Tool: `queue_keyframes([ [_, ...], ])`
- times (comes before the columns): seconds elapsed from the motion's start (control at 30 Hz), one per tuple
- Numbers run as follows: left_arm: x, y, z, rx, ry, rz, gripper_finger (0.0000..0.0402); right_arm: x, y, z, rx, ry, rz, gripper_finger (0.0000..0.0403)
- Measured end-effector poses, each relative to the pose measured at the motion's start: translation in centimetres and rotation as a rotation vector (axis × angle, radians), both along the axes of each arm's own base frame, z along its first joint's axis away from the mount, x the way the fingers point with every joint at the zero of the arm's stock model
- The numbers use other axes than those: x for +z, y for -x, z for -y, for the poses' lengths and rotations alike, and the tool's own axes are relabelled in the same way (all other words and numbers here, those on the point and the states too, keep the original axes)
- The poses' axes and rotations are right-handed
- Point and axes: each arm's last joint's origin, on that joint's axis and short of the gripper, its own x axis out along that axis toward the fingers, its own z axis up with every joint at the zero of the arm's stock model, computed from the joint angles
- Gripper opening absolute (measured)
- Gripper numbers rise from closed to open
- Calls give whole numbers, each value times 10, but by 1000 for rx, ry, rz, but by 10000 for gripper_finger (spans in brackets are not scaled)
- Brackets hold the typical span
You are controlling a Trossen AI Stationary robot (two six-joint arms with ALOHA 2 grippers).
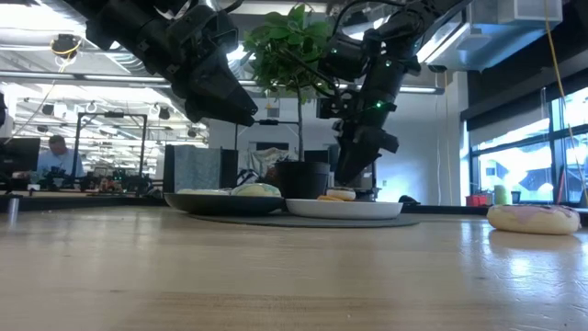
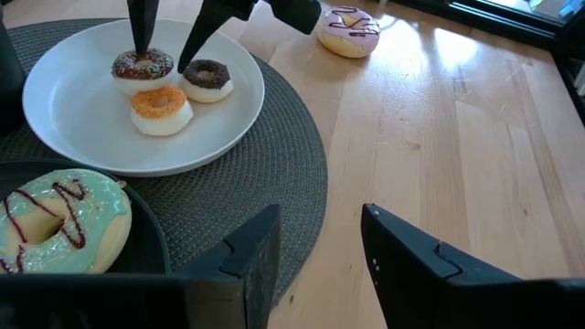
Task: Pick & Place donuts
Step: Put the small brown donut on the white plate
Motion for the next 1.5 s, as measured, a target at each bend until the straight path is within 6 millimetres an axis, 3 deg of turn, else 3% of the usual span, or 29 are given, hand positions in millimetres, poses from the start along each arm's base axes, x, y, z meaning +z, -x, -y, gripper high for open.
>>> queue_keyframes([
  [0.63,0,0,0,1,3,0,151,0,0,0,-6,-3,-1,128],
  [0.9,0,0,0,-1,4,0,149,-21,-3,2,-16,2,-72,128],
  [1.07,-1,0,0,-1,4,-7,150,-22,-6,3,-23,31,-56,127],
  [1.5,-1,0,0,-1,3,-7,149,-20,-4,4,-47,83,-74,41],
])
